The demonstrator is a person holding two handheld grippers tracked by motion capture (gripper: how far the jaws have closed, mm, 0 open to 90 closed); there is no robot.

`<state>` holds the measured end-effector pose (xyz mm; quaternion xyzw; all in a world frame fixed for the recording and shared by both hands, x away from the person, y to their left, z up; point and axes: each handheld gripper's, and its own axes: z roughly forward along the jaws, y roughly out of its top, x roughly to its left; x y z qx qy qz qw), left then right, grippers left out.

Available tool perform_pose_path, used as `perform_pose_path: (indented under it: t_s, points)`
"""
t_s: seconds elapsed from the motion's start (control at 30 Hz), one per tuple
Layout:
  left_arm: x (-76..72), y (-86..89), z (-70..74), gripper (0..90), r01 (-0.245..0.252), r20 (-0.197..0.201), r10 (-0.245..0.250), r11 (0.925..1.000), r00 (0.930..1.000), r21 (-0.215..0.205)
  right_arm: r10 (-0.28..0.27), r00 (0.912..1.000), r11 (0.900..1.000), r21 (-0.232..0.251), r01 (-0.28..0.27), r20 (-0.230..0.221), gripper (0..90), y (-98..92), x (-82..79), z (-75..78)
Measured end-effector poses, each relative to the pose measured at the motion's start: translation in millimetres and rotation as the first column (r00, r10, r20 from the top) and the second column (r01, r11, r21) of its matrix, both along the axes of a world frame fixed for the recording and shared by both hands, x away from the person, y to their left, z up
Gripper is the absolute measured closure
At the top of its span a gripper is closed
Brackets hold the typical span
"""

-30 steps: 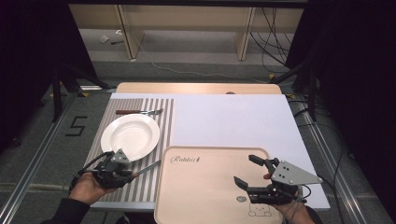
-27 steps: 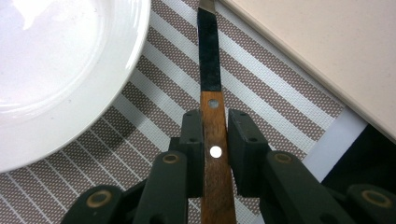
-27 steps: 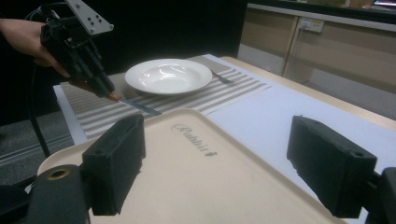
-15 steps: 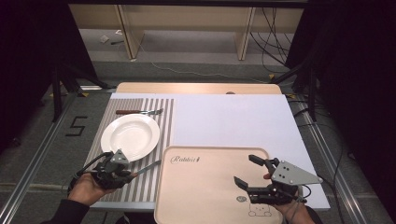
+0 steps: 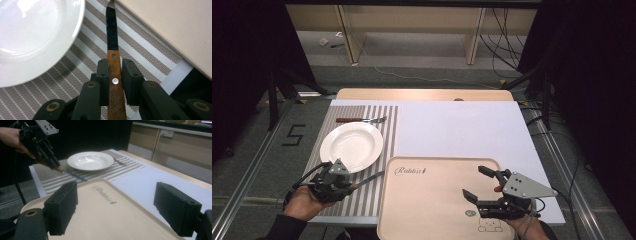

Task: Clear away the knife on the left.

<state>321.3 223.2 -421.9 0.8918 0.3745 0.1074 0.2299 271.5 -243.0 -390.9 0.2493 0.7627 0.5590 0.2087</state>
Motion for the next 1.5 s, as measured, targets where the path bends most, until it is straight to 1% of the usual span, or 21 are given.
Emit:
perform_pose_path:
  t_s: [0.03, 0.07, 0.23, 0.27, 0.33, 0.37, 0.47, 0.53, 0.63, 0.77, 0.83, 0.87, 1.03, 1.1, 1.13, 1.2, 1.33, 1.4, 1.43, 1.47, 1.5]
  points:
    - [1.0, 1.6, 0.7, 76.8, 0.004, 0.018, -0.004, 1.0, 0.9998, 0.008, 0.0, 1.0, 1.0, 0.0, 0.0, 0.0, 20.4, 0.0, 0.0, 0.0]
    - [-0.4, 1.8, 1.0, 76.8, -0.013, 0.013, 0.014, 0.9999, 0.9998, -0.002, 0.001, 1.0, 1.0, 0.001, -0.001, 0.0, 20.4, 0.0, 0.1, 0.0]
    - [0.1, 7.1, 3.7, 76.8, -0.045, 0.016, 0.045, 0.9988, 0.9988, -0.02, 0.0, 1.0, 1.0, 0.001, 0.0, 0.0, 20.5, 0.0, 0.0, 0.0]
    - [0.5, 7.9, 4.0, 76.8, -0.045, 0.008, 0.045, 0.9986, 0.999, -0.029, 0.0, 1.0, 1.0, 0.0, 0.0, 0.0, 20.4, -0.1, 0.1, 0.0]
    - [0.1, 8.6, 5.1, 76.9, -0.059, 0.016, 0.059, 0.9971, 0.9981, -0.049, 0.0, 1.0, 1.0, 0.001, 0.0, -0.001, 20.4, 0.1, 0.1, 0.0]
    - [0.3, 9.3, 6.4, 76.9, -0.057, 0.011, 0.057, 0.9966, 0.9983, -0.06, 0.0, 1.0, 1.0, 0.0, 0.0, 0.0, 20.4, 0.1, 0.1, 0.0]
    - [-0.6, 10.4, 10.1, 76.8, -0.064, 0.015, 0.066, 0.9926, 0.9977, -0.103, 0.0, 1.0, 1.0, 0.0, 0.0, 0.0, 20.4, 0.0, 0.2, -0.1]
    - [-1.1, 10.2, 11.8, 76.9, -0.066, 0.021, 0.069, 0.9911, 0.9974, -0.115, 0.0, 1.0, 1.0, 0.001, 0.0, -0.001, 20.4, 0.0, 0.2, -0.1]
    - [-2.6, 6.7, 14.3, 76.9, -0.057, 0.022, 0.06, 0.9882, 0.9979, -0.142, 0.0, 1.0, 1.0, 0.001, 0.0, 0.0, 20.4, 0.2, 0.2, -0.2]
    - [-5.7, -6.0, 17.4, 76.9, -0.016, 0.021, 0.019, 0.988, 0.9996, -0.154, -0.001, 1.0, 1.0, 0.0, 0.001, -0.002, 20.4, 0.2, 0.4, -0.3]
    - [-7.7, -14.0, 18.0, 76.9, 0.004, 0.021, 0.0, 0.9857, 0.9998, -0.169, 0.0, 1.0, 1.0, 0.0, 0.0, -0.001, 20.4, 0.2, 0.3, -0.3]
    - [-8.7, -19.2, 18.5, 76.9, 0.021, 0.011, -0.02, 0.9851, 0.9997, -0.17, 0.0, 1.0, 1.0, 0.0, 0.0, -0.002, 20.4, 0.2, 0.3, -0.3]
    - [-13.7, -39.9, 19.1, 76.9, 0.076, 0.02, -0.074, 0.982, 0.9971, -0.173, -0.001, 1.0, 1.0, 0.0, 0.001, -0.003, 20.4, 0.1, 0.4, -0.4]
    - [-14.9, -48.3, 18.4, 76.9, 0.109, -0.002, -0.112, 0.9745, 0.9937, -0.196, -0.001, 1.0, 1.0, -0.001, 0.001, -0.003, 20.4, 0.1, 0.6, -0.5]
    - [-16.0, -52.7, 17.7, 76.9, 0.118, 0.003, -0.12, 0.9729, 0.9928, -0.199, -0.001, 1.0, 1.0, 0.0, 0.001, -0.004, 20.4, 0.2, 0.6, -0.6]
    - [-16.8, -61.1, 16.4, 76.9, 0.147, -0.014, -0.153, 0.9699, 0.9882, -0.194, -0.002, 1.0, 1.0, 0.0, 0.002, -0.005, 20.4, 0.3, 0.6, -0.7]
    - [-16.1, -75.8, 13.9, 76.9, 0.179, -0.026, -0.188, 0.9631, 0.9819, -0.201, -0.003, 1.0, 1.0, 0.0, 0.003, -0.005, 20.4, 0.2, 0.8, -0.9]
    - [-13.8, -81.9, 12.8, 76.9, 0.193, -0.036, -0.205, 0.958, 0.9782, -0.213, -0.003, 1.0, 1.0, -0.001, 0.003, -0.006, 20.4, 0.2, 1.0, -1.0]
    - [-13.1, -85.4, 12.1, 76.9, 0.195, -0.039, -0.207, 0.9582, 0.9775, -0.209, -0.004, 1.0, 1.0, -0.001, 0.004, -0.007, 20.4, 0.2, 1.1, -1.1]
    - [-5.5, -87.3, 11.2, 76.9, 0.292, 0.0, -0.297, 0.9408, 0.955, -0.172, -0.005, 1.0, 1.0, 0.0, 0.005, -0.007, 20.4, 0.4, 1.2, -1.3]
    - [-5.0, -91.3, 10.1, 76.9, 0.298, 0.002, -0.302, 0.9398, 0.9533, -0.167, -0.006, 0.9999, 1.0, 0.0, 0.006, -0.008, 20.4, 0.5, 1.2, -1.4]
